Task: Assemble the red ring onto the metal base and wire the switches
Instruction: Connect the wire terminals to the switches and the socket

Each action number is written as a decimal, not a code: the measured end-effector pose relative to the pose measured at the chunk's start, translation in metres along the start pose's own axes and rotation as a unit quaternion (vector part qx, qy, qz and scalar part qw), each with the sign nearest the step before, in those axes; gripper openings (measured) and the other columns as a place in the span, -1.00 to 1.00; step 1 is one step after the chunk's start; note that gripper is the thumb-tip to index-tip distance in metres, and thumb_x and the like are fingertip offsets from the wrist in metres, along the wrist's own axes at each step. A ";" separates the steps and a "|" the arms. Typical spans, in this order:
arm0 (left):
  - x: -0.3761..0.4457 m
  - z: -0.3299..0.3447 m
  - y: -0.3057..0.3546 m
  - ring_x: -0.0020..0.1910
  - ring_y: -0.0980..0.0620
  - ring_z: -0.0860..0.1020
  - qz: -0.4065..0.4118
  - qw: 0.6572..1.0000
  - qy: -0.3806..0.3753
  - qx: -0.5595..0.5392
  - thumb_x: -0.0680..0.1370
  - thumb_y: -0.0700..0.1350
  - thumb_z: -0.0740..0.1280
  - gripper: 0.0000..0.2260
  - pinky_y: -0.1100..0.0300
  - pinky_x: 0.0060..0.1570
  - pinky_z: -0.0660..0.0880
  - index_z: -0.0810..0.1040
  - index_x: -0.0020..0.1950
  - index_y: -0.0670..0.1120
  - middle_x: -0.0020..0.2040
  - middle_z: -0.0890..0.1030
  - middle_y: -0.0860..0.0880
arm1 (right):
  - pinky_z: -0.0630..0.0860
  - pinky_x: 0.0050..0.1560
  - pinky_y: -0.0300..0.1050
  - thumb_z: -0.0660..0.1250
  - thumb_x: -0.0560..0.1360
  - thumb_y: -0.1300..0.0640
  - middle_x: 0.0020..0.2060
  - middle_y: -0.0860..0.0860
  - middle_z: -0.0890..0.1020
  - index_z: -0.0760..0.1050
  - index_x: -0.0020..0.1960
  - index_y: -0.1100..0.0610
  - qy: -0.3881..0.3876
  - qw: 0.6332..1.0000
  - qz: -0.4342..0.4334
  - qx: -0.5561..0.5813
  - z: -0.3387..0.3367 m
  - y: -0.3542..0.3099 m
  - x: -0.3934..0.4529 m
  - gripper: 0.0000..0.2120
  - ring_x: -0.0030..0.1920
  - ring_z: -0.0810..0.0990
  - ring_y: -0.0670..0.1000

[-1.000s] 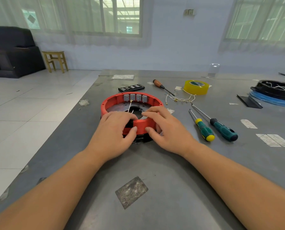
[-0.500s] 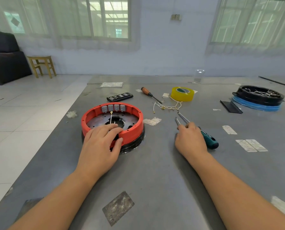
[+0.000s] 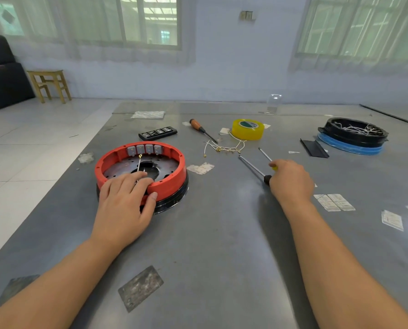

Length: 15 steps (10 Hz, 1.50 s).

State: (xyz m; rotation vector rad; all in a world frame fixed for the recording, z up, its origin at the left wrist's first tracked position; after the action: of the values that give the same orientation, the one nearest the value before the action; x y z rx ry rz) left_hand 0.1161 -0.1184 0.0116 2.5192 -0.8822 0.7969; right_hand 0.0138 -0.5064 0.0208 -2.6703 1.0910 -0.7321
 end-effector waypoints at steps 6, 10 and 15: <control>0.001 0.001 0.000 0.33 -0.22 0.53 0.008 1.000 0.003 0.013 0.63 0.06 0.21 -0.63 -0.16 0.35 0.31 0.64 0.26 -0.10 0.33 0.61 -0.09 | 0.37 -0.13 -0.05 0.25 0.58 -0.18 0.12 0.02 0.63 0.53 0.27 -0.11 -0.126 0.969 -0.087 -0.192 0.023 -0.006 0.009 -0.68 0.14 0.59 0.14; 0.001 0.001 0.000 0.33 -0.20 0.51 -0.002 1.000 -0.008 0.014 0.63 0.05 0.23 -0.67 -0.13 0.35 0.29 0.63 0.23 -0.09 0.32 0.60 -0.09 | 0.43 0.07 0.08 0.04 0.68 -0.12 0.23 0.09 0.62 0.45 0.27 0.03 -0.137 0.973 -0.083 -0.165 0.033 0.007 -0.005 -0.65 0.26 0.45 0.21; 0.000 -0.002 0.001 0.32 -0.21 0.51 0.000 1.000 -0.001 0.010 0.62 0.06 0.20 -0.65 -0.15 0.34 0.32 0.63 0.21 -0.10 0.31 0.61 -0.10 | 0.29 0.00 0.02 0.10 0.65 -0.08 0.19 0.09 0.59 0.48 0.25 0.03 -0.104 0.982 -0.015 -0.158 0.037 -0.026 -0.043 -0.69 0.27 0.47 0.22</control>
State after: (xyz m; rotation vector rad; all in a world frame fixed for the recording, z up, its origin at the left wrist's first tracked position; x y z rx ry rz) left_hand 0.1144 -0.1180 0.0130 2.5378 -0.8801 0.8080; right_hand 0.0224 -0.4590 -0.0190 -2.9454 1.1976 -0.2922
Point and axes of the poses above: each hand's wrist, its own x-axis towards the middle knuckle, its own z-axis out of the palm, y = z × x, the point moved 10 cm from there along x, towards the middle knuckle
